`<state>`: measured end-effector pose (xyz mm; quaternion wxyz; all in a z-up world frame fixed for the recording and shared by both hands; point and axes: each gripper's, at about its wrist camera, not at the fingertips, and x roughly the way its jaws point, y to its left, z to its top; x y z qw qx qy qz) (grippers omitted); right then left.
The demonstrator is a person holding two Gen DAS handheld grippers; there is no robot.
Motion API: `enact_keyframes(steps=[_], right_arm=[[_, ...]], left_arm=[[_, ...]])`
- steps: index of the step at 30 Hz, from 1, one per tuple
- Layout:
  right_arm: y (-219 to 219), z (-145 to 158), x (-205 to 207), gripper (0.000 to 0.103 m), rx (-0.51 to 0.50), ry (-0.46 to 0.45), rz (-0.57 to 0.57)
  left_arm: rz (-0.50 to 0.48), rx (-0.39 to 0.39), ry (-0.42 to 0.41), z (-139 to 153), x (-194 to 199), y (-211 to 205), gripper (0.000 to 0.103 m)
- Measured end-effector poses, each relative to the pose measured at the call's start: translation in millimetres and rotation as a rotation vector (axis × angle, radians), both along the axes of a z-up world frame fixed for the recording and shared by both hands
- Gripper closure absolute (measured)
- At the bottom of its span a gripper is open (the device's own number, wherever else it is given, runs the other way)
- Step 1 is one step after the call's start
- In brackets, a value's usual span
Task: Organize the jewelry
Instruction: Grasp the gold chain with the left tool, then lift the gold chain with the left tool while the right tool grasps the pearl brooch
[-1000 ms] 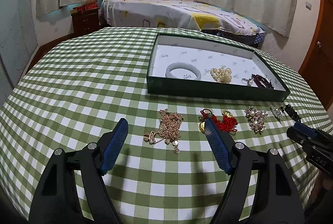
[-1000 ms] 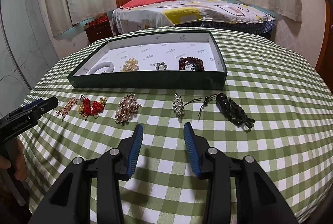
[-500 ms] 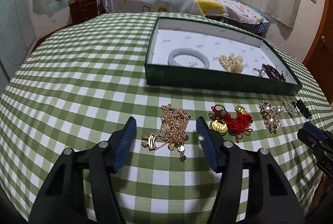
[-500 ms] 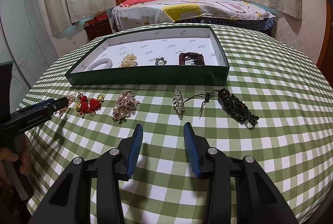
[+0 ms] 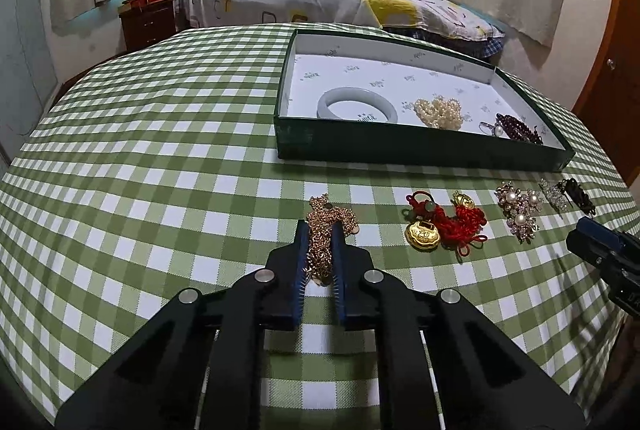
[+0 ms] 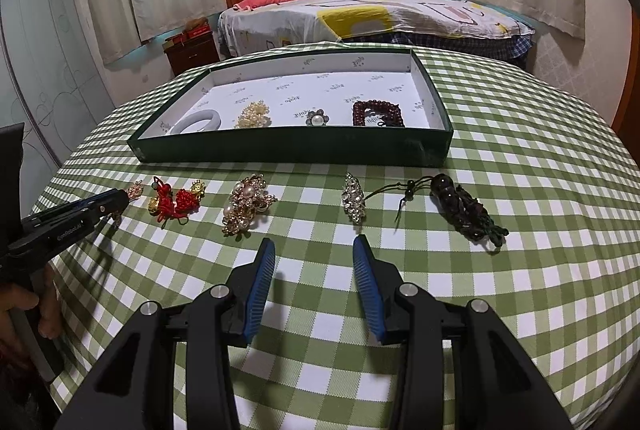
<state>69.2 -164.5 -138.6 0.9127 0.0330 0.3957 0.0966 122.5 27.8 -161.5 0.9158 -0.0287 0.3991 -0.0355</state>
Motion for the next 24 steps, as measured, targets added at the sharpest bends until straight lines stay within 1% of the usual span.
enact_keyframes(steps=[13,19,24], right_arm=[[9.8,4.2,6.6,0.062,0.019,-0.001,0.024],[24.2,6.3,18.1,0.062,0.024,-0.005,0.053],[36.9,3.2,29.9,0.062,0.024,0.014,0.07]], left_arm=[[0.009,0.01,-0.056,19.6,-6.5,5.6,0.092],[0.018,0.02,-0.061,21.2,-6.9,7.5,0.092],[0.026,0.019,-0.06,20.7,-6.7,10.7,0.092]])
